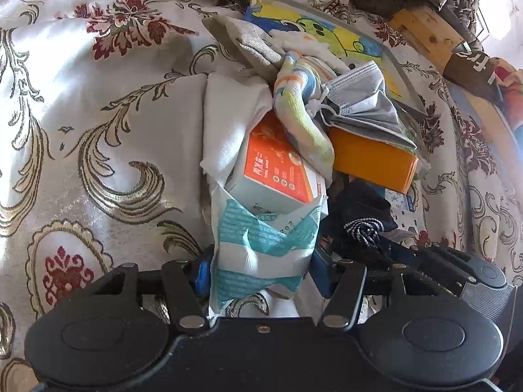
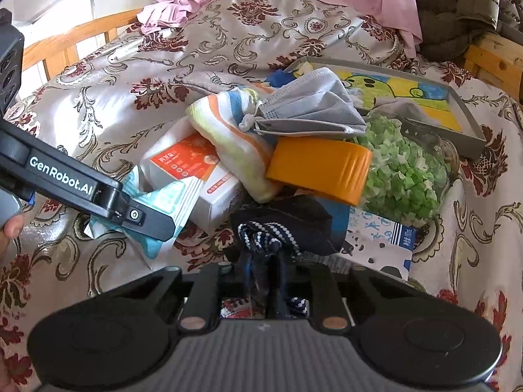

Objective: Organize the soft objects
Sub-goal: 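Carry the packet in the left gripper to the tray while the right carries the sock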

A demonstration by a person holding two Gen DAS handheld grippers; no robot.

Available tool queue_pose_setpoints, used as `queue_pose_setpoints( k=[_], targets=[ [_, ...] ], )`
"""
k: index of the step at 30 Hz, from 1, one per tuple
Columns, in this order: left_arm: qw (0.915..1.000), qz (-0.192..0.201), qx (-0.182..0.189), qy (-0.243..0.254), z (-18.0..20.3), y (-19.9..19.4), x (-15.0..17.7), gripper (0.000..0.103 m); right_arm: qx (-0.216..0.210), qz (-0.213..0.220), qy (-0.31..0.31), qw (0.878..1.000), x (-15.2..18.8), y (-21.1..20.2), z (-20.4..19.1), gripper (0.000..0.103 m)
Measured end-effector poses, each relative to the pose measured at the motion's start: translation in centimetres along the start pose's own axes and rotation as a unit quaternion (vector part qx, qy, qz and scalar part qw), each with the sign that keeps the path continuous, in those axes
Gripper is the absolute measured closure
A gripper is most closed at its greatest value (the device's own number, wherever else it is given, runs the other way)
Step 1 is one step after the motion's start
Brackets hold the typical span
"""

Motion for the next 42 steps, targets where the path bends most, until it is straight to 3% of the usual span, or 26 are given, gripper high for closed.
queue_pose_setpoints(
  k=[5,14,21,29,37,42],
  targets=[
    [0.9998,-0.011,0.003,0.017,0.9,-0.1,0.5,0.045,0.013,0.005,-0.023,1.000,0.1,-0.2,-0.3,0.096],
    [0.9982,-0.009,0.021,0.055,2.9,-0.6,1.2,0.045,0.007,0.046,-0.016,0.999,-0.9,-2.8,-0.1,0.097],
    [0.9929,0.050,0.050,0.096,4.8,-2.4,0.1,0.045,0.005,0.099,0.008,0.995,-2.3,-4.6,0.6,0.097],
    [0.9776,0.128,0.058,0.157,7.2,-4.4,-1.3,0.045,0.011,0.162,0.035,0.986,-3.9,-6.6,1.6,0.097],
    [0.9779,0.158,0.072,0.117,6.8,-5.3,-2.9,0.045,0.017,0.196,0.073,0.978,-5.5,-7.8,3.6,0.097],
    [0.9748,0.183,0.065,0.111,7.0,-6.3,-5.4,0.044,0.026,0.230,0.083,0.969,-8.8,-8.0,5.7,0.097]
  ],
)
Point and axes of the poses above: each gripper's, at about its wrist camera, not at the fingertips, and y roughly the way its jaws point, z to its right, x to its underside, the point moved 9 cm from there along y, roughly the way its jaws point, and after that the axes turned 15 degrees about x, right-handed, at the moved point
